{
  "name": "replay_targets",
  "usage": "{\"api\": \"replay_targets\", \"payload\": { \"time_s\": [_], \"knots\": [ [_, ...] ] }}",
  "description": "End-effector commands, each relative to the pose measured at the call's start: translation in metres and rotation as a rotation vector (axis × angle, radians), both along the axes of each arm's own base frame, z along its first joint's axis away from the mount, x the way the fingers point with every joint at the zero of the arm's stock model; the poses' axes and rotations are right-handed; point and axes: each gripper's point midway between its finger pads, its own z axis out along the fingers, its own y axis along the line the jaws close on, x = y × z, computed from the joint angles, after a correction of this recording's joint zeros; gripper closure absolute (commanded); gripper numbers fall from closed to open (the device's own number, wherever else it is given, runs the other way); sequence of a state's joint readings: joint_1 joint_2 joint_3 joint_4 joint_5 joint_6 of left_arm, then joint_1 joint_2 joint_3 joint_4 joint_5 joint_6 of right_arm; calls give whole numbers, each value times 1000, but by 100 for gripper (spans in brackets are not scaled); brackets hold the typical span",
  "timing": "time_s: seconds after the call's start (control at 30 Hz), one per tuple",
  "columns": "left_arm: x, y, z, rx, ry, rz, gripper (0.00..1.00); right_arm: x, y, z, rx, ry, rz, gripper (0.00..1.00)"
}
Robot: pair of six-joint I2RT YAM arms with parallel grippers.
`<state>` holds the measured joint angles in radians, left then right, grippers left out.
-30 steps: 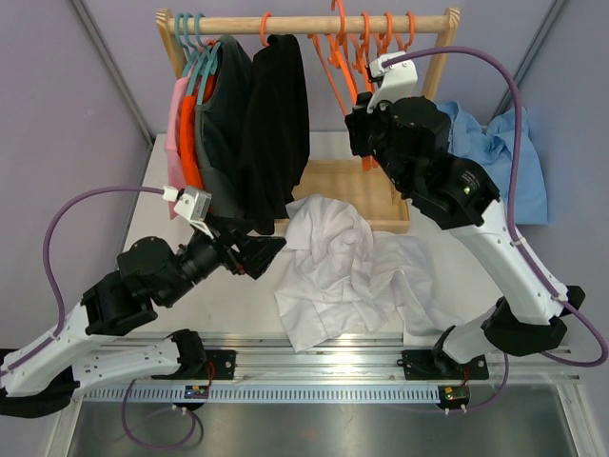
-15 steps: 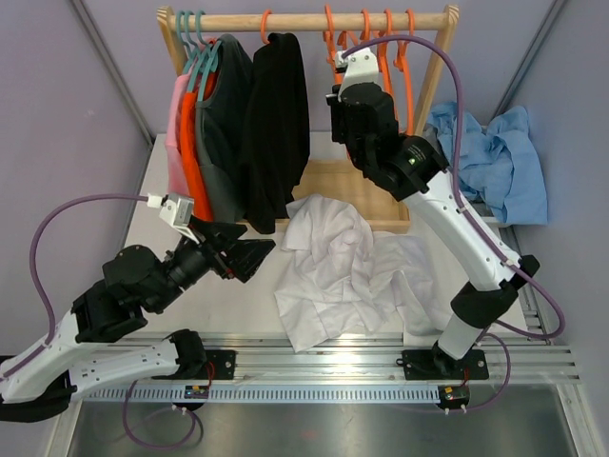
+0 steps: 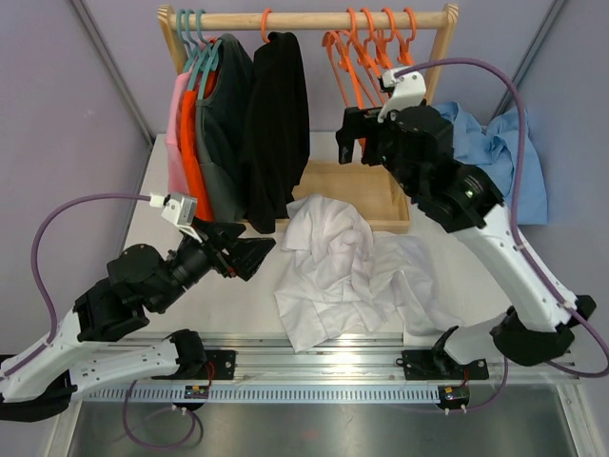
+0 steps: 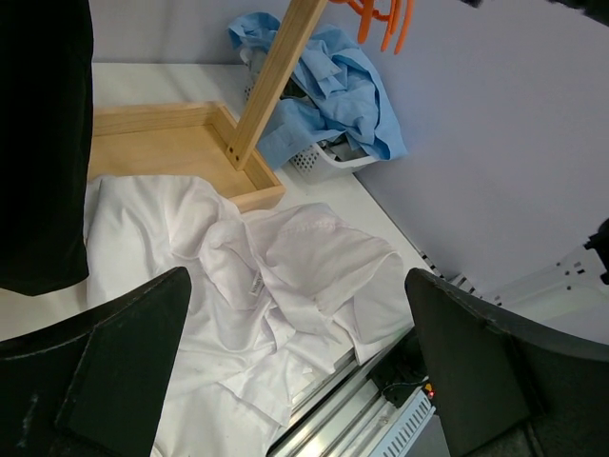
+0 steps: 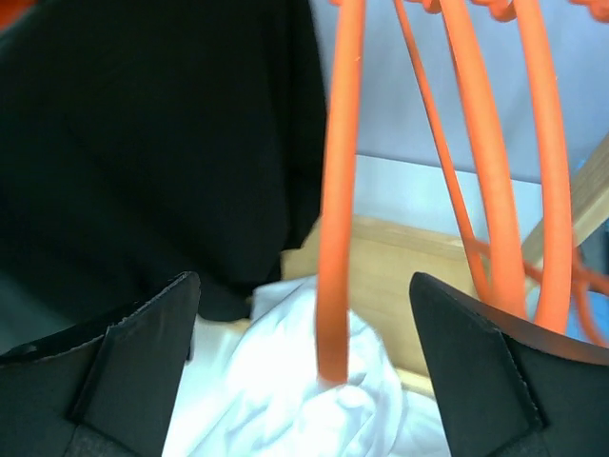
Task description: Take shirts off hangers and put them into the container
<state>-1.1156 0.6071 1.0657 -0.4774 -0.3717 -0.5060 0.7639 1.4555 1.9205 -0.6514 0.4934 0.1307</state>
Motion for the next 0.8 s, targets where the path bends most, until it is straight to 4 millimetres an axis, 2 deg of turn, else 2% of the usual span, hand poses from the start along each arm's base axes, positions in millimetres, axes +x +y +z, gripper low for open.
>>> {"api": "replay_targets", "payload": {
  "time_s": [0.0,0.07,0.1,0.2,0.23,0.3,0.33,0.4,0.43,0.5,0.53,0.57,0.63,0.67,0.77],
  "knots": [
    [6,2,16,-16,-30,37,1,-56,2,43,129,-80,228,1],
    [7,2,17,-15,-32,38,1,-86,-5,36,121,-77,275,1],
    [7,3,17,-13,-34,43,1,-103,4,25,103,-53,323,1],
    [9,3,17,-6,-40,54,1,-128,8,-26,50,54,349,1],
    [10,3,16,-2,-40,55,1,-135,16,-64,29,141,353,1],
    [11,1,18,0,-45,54,1,-137,19,-113,-8,252,322,0],
    [11,0,18,4,-44,53,1,-138,20,-164,-40,365,275,1],
    [12,-1,16,14,-41,53,1,-136,11,-209,-56,442,172,1],
    [12,-3,15,18,-37,50,1,-141,4,-253,-65,525,105,0],
    [13,-6,11,24,-30,47,1,-139,-9,-288,-48,566,-20,0],
    [14,-7,9,31,-27,45,1,-145,-19,-321,-39,630,-109,1],
    [13,-8,10,30,-26,41,1,-141,-34,-332,-42,617,-210,1],
    [13,-8,10,25,-22,41,1,-148,-57,-364,-101,656,-351,1],
    [13,-9,9,26,-20,39,1,-145,-69,-368,-138,632,-409,1],
    [13,-9,7,26,-18,39,1,-143,-79,-388,-245,634,-488,1]
  ]
}}
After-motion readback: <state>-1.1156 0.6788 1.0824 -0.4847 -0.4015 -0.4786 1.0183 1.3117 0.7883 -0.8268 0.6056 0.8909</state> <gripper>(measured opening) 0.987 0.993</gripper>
